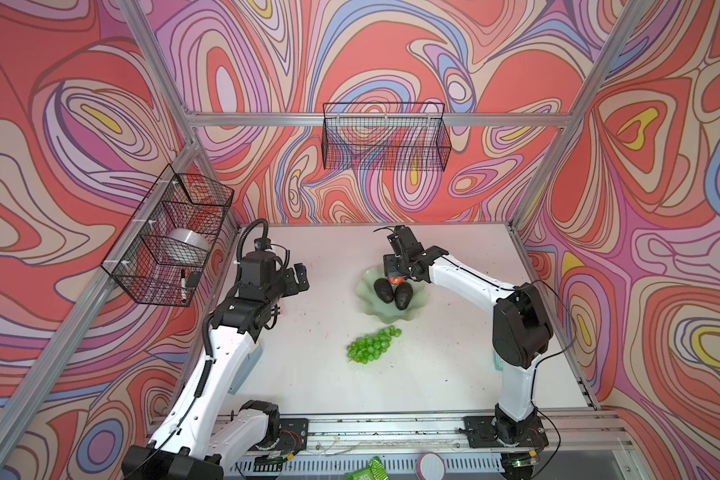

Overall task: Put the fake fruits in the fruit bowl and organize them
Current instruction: 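Place the red fruit in the bowl behind the avocados and release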

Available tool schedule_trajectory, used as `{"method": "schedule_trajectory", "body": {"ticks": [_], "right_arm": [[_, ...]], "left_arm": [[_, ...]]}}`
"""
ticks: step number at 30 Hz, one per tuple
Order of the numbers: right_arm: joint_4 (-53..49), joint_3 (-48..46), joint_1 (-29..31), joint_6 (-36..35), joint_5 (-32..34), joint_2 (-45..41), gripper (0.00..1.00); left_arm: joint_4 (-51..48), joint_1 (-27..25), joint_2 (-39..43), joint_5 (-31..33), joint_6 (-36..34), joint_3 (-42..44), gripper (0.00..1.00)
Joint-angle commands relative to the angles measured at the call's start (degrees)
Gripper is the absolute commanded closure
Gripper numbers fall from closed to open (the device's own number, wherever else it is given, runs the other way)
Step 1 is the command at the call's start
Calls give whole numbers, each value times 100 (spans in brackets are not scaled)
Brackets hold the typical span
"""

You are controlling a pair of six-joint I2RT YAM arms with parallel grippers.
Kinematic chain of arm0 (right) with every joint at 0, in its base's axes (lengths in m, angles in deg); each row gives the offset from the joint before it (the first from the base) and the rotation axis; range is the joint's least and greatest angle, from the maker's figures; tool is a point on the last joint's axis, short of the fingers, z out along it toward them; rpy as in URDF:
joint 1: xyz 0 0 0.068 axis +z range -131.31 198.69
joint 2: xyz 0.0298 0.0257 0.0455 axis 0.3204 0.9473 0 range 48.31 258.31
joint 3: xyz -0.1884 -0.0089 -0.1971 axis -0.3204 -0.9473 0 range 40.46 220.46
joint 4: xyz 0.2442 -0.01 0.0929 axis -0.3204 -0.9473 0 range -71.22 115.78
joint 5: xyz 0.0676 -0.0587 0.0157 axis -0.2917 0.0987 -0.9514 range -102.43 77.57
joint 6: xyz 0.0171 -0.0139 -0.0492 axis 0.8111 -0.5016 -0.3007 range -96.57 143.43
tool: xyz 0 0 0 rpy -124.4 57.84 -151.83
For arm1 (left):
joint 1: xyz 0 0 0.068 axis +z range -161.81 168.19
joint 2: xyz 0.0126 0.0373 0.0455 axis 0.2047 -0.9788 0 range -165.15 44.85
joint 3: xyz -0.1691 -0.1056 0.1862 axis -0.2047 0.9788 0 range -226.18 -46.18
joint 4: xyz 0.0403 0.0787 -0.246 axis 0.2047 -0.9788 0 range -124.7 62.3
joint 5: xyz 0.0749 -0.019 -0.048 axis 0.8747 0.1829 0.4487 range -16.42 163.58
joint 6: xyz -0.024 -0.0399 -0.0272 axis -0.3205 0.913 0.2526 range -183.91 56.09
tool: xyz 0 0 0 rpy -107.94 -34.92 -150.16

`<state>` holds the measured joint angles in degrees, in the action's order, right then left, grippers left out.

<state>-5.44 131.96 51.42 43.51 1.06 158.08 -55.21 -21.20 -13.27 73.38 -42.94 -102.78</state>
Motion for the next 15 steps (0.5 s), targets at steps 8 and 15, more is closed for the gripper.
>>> {"method": "schedule_trajectory", "body": {"ticks": [8,15], "right_arm": [[658,-1037,-38,467,-221,-1806,9],[1105,-1918,-124,507,-262,-2779,3]], "left_arm": [[1133,-2107,792,-411,-465,1554,7],[2332,-3701,656,35,-1182,2557,7]]}}
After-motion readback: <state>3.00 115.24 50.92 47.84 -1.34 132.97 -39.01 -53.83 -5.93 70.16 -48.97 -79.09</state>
